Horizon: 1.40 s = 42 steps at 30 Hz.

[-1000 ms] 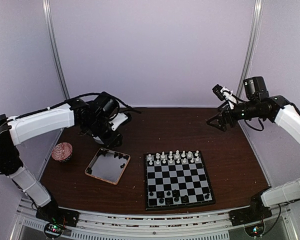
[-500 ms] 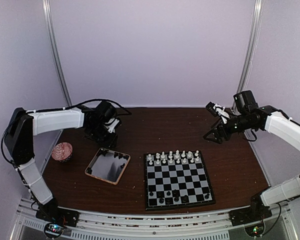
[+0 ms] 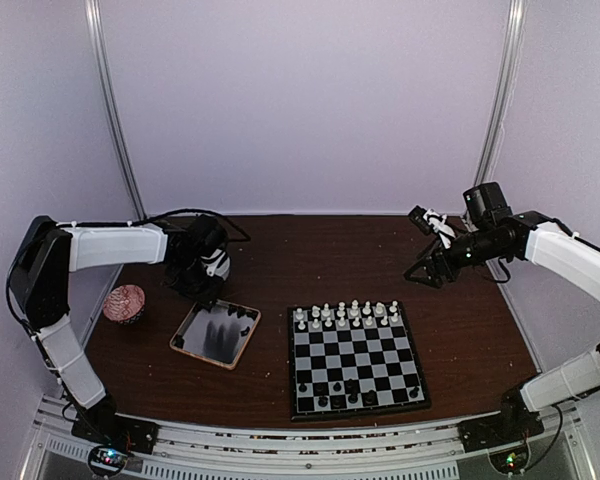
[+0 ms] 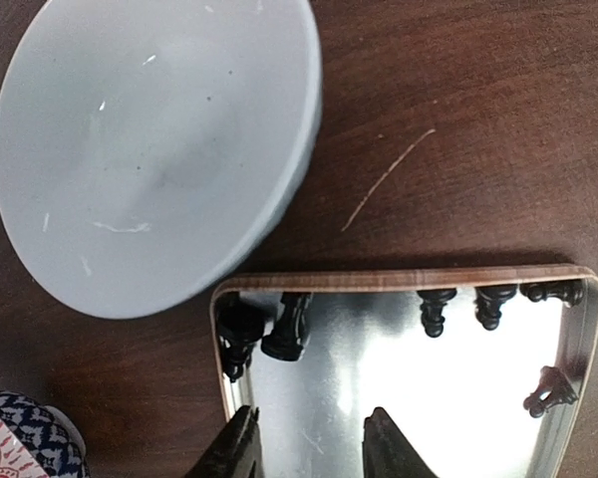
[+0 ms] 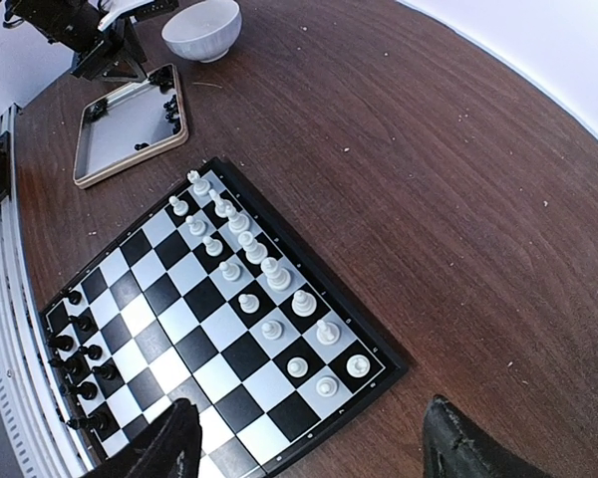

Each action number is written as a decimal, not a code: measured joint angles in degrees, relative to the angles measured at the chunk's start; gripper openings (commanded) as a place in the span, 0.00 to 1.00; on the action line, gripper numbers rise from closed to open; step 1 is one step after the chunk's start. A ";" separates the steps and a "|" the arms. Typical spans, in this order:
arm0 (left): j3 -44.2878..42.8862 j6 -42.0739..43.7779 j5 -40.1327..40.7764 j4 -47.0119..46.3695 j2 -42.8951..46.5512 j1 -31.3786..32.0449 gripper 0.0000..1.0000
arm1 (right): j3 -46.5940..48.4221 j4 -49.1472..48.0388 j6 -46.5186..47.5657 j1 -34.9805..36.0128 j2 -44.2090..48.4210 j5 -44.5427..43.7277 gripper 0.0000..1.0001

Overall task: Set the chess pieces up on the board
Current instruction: Pick up the rook from the storage box.

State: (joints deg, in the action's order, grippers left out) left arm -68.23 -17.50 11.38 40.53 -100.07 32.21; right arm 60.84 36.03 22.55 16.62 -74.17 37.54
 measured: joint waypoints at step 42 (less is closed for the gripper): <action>-4.31 3.04 -2.58 1.55 -10.23 -2.93 0.21 | 0.00 0.17 0.22 0.00 -1.07 1.38 0.72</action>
State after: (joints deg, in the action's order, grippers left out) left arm -72.53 -14.46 8.80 42.09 -110.30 29.28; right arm 60.84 36.21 22.76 16.62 -75.24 38.92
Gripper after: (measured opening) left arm 0.220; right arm 0.725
